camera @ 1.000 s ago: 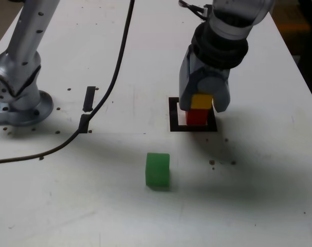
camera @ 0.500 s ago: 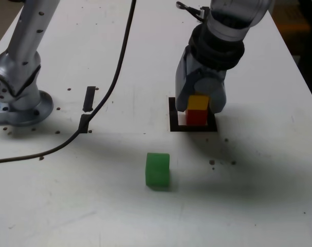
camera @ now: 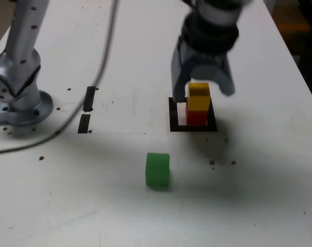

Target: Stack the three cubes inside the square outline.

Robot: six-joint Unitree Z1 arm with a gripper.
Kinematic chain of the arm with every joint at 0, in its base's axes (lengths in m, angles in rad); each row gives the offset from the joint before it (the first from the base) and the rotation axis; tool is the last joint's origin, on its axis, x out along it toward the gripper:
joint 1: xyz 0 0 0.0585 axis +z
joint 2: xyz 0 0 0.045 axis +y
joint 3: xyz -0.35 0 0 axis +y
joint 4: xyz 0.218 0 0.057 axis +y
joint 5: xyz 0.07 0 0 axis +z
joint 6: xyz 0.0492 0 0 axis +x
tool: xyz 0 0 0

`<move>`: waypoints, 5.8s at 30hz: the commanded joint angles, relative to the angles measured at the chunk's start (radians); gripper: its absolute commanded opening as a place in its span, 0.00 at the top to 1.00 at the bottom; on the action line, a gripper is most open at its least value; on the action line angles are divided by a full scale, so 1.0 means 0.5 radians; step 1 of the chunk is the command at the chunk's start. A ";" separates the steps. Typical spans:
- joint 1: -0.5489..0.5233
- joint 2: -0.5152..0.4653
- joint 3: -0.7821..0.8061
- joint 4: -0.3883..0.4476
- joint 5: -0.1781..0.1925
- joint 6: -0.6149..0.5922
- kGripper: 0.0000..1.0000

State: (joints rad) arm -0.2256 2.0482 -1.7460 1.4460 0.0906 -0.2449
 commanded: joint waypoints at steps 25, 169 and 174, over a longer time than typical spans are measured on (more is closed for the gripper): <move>-0.601 -0.197 0.814 -0.724 -0.572 -0.414 0.04; 0.144 -1.309 1.921 -0.676 -0.165 0.245 0.01; 0.228 -1.339 2.078 -0.778 -0.150 0.297 0.01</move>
State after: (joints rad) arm -0.1152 1.3898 -0.9042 1.0458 0.0111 -0.0981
